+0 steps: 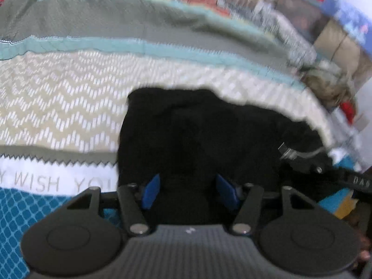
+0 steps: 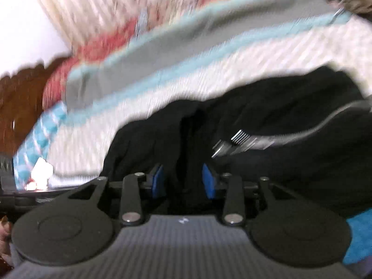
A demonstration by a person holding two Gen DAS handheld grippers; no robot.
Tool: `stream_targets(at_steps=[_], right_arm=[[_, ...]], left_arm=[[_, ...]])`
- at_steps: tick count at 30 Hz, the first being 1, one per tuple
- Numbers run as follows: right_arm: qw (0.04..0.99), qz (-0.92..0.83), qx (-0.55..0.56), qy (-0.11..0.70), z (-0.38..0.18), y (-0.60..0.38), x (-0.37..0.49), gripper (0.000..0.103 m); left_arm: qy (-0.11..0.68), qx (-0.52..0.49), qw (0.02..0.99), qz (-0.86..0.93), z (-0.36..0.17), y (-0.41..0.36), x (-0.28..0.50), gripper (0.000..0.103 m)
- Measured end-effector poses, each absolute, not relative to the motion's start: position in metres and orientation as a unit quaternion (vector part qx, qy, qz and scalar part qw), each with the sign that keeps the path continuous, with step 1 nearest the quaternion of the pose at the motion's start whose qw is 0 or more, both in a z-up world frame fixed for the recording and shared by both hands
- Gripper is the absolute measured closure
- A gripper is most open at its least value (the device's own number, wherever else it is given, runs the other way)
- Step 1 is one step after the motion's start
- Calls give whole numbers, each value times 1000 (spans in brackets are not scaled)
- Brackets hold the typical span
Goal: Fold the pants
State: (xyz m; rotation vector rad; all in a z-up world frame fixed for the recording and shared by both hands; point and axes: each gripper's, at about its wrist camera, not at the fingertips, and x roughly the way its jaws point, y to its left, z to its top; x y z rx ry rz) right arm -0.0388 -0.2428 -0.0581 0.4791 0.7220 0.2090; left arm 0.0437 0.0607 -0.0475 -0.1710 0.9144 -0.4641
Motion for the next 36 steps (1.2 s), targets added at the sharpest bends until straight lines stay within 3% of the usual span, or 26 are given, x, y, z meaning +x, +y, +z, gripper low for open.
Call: stream_targets(at_steps=[7, 12, 15, 18, 20, 21, 22, 27, 28, 29, 30, 36], right_arm=[[927, -66, 270, 253, -56, -344, -82, 50], [908, -107, 311, 258, -79, -386, -86, 49], [900, -97, 328, 269, -95, -391, -81, 48], [892, -77, 336, 293, -107, -387, -79, 48], [889, -60, 330, 310, -113, -385, -74, 53], [892, -62, 321, 312, -112, -380, -77, 71], [893, -61, 315, 315, -103, -376, -84, 83], [922, -35, 273, 273, -65, -345, -84, 88], [930, -25, 253, 266, -56, -334, -82, 88], [937, -17, 232, 261, -50, -323, -80, 88], [942, -11, 213, 258, -45, -312, -78, 88], [958, 24, 125, 257, -40, -268, -66, 88]], left_arm=[[411, -107, 864, -269, -21, 22, 71, 47], [451, -98, 839, -288, -49, -35, 99, 48], [491, -44, 830, -260, -87, -61, 111, 49], [479, 2, 839, -258, -87, -74, 104, 46], [487, 10, 836, -254, -77, -76, 104, 46], [490, 5, 834, -251, -72, -74, 103, 46], [494, -16, 832, -252, -63, -70, 104, 46], [478, -144, 815, -294, -13, -57, 111, 40], [472, -143, 814, -307, -2, -66, 111, 34], [469, -128, 814, -318, 7, -78, 109, 21], [468, -111, 814, -325, 13, -91, 107, 15], [513, 6, 779, -361, 11, -180, 111, 6]])
